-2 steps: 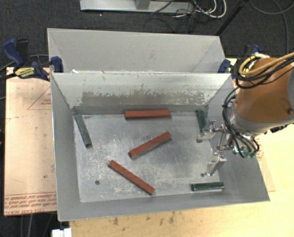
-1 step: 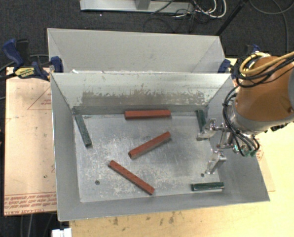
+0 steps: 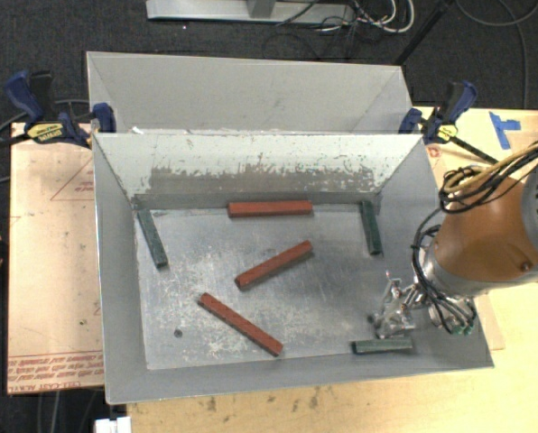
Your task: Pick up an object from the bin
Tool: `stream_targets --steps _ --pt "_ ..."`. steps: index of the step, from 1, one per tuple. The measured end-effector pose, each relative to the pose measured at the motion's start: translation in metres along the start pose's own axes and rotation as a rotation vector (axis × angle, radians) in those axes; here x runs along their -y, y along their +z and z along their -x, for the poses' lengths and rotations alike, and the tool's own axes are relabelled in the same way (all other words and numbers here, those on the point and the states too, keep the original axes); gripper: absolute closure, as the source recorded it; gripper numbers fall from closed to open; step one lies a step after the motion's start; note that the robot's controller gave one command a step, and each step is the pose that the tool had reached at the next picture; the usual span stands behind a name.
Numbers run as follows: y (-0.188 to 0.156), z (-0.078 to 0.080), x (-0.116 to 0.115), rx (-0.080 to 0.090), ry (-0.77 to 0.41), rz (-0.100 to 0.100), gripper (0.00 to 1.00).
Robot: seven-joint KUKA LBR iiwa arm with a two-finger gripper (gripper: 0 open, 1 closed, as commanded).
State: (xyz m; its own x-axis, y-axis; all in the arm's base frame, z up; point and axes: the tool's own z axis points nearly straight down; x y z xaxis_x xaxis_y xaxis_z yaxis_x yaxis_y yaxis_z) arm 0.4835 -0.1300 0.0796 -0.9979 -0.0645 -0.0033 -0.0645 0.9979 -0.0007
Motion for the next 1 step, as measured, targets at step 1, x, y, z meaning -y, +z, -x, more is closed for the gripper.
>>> stream_targets --steps 1 --pt "0.0 0.0 -0.0001 0.0 -0.001 0.0 1.0"
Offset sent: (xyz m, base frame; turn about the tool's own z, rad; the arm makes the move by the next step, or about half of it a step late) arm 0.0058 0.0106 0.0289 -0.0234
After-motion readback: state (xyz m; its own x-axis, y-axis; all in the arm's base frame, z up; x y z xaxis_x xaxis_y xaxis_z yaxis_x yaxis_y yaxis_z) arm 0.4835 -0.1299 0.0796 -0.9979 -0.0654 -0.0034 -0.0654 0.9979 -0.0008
